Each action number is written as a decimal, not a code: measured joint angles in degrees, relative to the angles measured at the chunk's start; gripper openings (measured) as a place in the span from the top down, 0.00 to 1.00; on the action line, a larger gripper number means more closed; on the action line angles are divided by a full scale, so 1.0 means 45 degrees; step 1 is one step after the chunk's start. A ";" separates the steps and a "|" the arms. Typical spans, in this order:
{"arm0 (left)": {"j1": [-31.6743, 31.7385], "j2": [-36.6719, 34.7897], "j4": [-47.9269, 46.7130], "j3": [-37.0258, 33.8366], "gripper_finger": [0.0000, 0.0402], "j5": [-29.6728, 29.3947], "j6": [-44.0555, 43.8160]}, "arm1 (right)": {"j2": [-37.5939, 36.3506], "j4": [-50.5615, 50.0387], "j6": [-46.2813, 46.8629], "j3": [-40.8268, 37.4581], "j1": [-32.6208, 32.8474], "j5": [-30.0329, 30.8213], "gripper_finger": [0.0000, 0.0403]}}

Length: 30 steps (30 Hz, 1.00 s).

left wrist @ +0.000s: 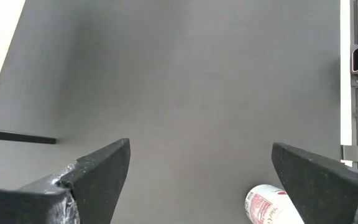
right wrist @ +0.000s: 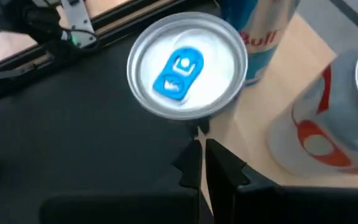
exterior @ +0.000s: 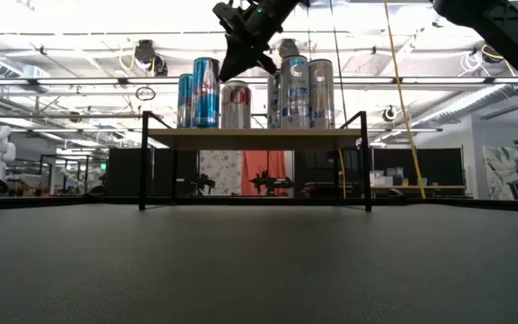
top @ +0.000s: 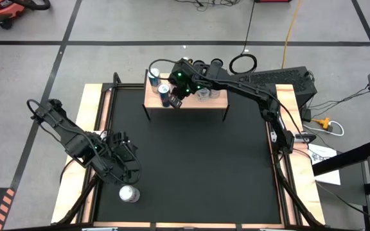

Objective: Place canned beverage on shelf
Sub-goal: Put the blue soda can on the shelf aligned with the other blue soda can

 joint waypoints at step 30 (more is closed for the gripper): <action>-0.0002 0.0000 0.0010 0.0000 0.02 0.0000 0.0006 | 0.0121 0.1140 0.0588 0.0000 -0.0075 0.0340 0.99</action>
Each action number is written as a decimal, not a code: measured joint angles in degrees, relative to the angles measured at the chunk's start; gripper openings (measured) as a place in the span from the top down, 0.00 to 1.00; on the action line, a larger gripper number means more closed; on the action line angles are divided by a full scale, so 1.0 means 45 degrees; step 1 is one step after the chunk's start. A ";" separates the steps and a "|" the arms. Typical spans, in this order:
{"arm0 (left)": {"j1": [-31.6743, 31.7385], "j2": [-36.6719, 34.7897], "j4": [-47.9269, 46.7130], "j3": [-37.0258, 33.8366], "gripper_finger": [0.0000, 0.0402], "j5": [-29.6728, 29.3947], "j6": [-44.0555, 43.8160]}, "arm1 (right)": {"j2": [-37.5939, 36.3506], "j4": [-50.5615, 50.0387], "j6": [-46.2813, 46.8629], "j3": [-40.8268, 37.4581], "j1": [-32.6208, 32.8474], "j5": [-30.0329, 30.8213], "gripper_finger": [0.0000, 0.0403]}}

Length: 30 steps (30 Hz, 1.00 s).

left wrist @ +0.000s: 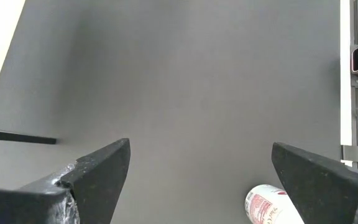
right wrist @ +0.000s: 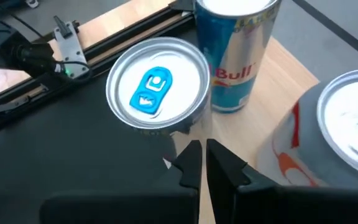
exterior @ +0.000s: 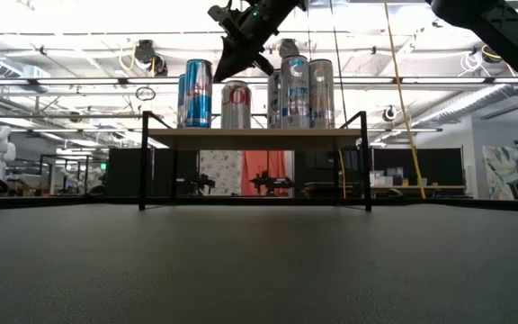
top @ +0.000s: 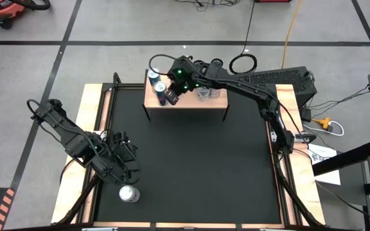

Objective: Place canned beverage on shelf
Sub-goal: Put the blue soda can on the shelf aligned with the other blue soda can

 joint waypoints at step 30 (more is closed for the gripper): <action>0.0000 0.0000 0.0005 0.0000 0.02 0.0000 0.0324 | 0.0530 0.1455 0.0049 0.0000 0.0021 -0.0862 0.99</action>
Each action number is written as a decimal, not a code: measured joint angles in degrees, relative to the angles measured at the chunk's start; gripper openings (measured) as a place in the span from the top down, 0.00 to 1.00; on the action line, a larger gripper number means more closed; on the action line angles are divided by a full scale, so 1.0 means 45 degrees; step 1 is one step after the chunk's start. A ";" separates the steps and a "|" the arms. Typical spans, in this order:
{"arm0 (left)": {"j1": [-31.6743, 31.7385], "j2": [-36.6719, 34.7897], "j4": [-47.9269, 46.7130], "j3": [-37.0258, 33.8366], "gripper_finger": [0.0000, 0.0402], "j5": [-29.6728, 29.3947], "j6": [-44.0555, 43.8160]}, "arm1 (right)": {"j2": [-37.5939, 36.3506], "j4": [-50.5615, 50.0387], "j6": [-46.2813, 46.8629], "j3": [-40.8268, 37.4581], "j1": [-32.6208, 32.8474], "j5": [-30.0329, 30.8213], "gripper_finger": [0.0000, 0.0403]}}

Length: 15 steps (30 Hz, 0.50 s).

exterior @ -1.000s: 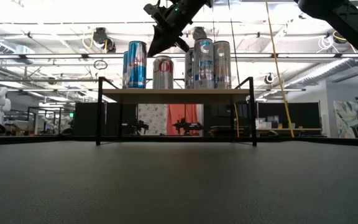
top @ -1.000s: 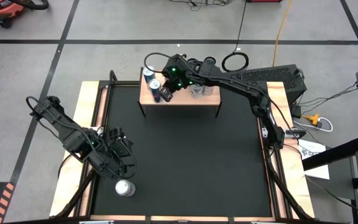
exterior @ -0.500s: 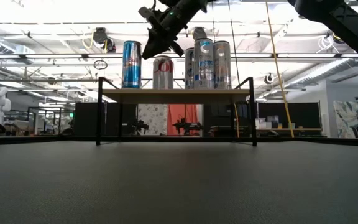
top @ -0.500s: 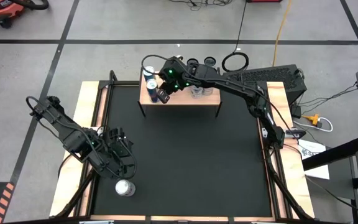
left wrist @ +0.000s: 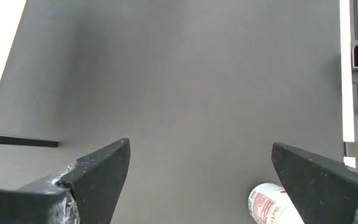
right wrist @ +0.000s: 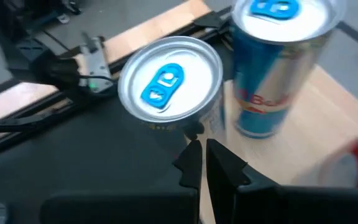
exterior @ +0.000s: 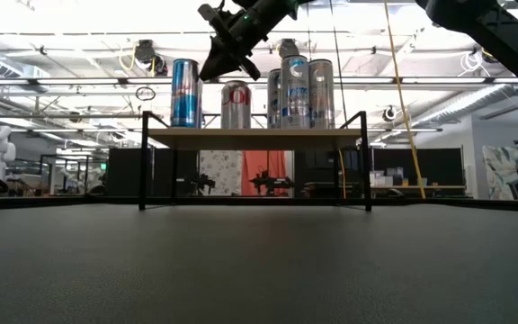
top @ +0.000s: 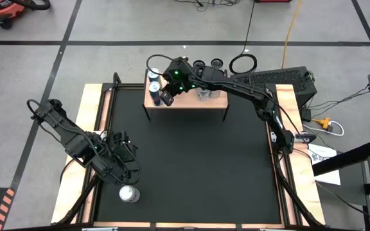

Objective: Place canned beverage on shelf
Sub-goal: Put the blue soda can on the shelf aligned with the other blue soda can, then adjust the white blue soda can on the shelf

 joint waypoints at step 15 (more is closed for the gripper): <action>-0.0002 0.0000 0.0005 0.0000 0.02 -0.0005 -0.0029 | -0.0467 -0.1963 0.0241 -0.0015 0.0009 -0.0161 0.99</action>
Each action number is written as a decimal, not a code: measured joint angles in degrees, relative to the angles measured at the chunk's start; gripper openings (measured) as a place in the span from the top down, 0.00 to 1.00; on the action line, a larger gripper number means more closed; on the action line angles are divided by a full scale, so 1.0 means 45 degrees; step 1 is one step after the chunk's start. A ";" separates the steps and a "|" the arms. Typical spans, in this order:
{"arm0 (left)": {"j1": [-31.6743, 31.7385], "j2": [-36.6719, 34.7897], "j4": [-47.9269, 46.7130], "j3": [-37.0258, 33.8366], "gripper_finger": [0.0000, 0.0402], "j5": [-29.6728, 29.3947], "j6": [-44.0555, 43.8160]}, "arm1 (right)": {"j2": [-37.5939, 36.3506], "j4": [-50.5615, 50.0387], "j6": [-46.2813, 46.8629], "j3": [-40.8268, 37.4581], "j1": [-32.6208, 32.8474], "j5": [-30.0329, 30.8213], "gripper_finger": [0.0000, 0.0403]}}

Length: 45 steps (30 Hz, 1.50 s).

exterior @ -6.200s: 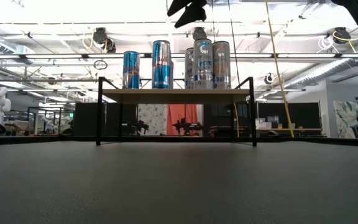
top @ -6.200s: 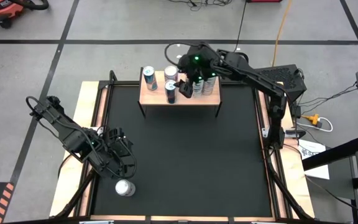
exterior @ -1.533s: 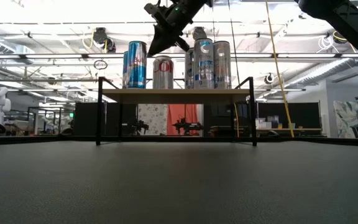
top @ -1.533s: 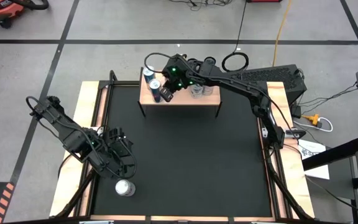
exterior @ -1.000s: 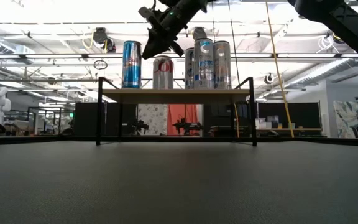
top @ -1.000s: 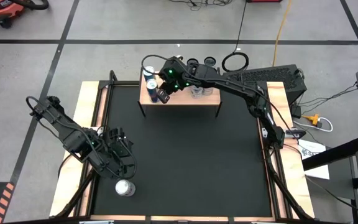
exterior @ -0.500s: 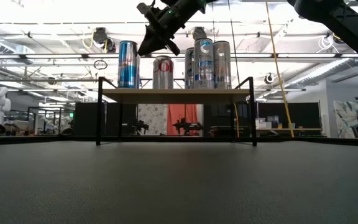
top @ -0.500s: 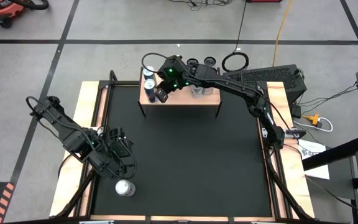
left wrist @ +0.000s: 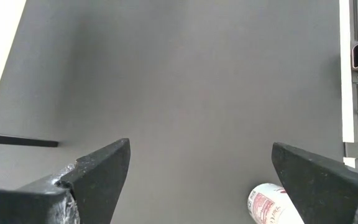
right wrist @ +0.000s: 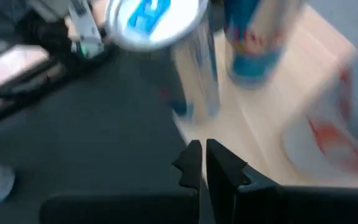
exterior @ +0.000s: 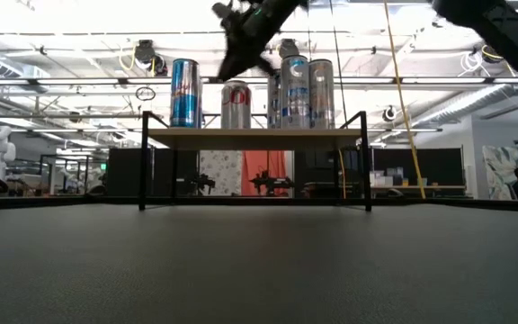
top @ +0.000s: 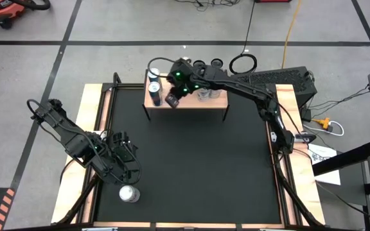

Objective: Place canned beverage on shelf
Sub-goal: Adjust the white blue soda can on the shelf

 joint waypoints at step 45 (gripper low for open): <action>0.0860 0.0063 0.2268 0.0000 0.02 -0.6599 0.1931 | -0.3807 -0.6108 -0.3337 0.0010 -0.1183 0.2067 0.99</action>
